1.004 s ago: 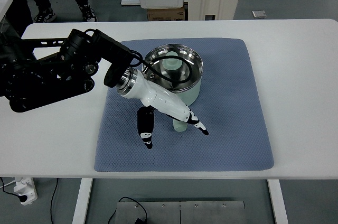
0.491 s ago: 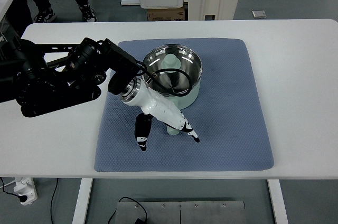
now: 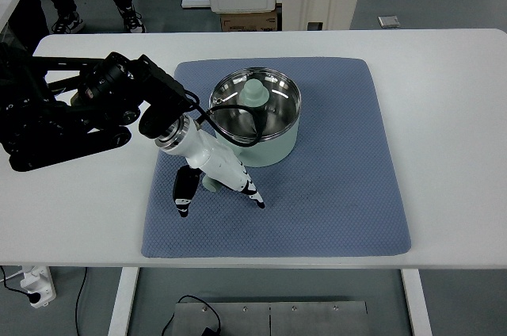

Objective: Rotate green pot handle

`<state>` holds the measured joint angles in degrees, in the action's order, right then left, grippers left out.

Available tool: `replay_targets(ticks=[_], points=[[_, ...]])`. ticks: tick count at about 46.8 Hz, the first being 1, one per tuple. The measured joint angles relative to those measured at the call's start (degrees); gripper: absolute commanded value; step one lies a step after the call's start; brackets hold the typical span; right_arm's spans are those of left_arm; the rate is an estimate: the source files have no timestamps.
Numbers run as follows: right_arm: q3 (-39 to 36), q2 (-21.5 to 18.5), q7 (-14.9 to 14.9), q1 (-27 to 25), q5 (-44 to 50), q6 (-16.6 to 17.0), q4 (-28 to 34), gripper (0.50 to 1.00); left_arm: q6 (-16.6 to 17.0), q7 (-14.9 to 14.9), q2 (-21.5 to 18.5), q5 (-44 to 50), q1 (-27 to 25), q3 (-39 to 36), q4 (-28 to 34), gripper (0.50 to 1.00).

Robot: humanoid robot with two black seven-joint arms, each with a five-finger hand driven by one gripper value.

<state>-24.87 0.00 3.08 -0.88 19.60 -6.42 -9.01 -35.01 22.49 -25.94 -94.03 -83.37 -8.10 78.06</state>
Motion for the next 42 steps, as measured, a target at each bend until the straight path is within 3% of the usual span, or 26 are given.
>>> replay_targets(ticks=[27, 42], points=[[0.0, 0.0, 0.0, 0.0, 0.0, 0.0, 0.0, 1.000, 0.0, -0.7, -2.3, -9.8, -2.1, -3.1, -0.8, 1.000], [0.0, 0.0, 0.0, 0.0, 0.0, 0.0, 0.0, 1.000, 0.0, -3.0, -2.1, -14.3, -2.8, -3.1, -3.8, 1.000]])
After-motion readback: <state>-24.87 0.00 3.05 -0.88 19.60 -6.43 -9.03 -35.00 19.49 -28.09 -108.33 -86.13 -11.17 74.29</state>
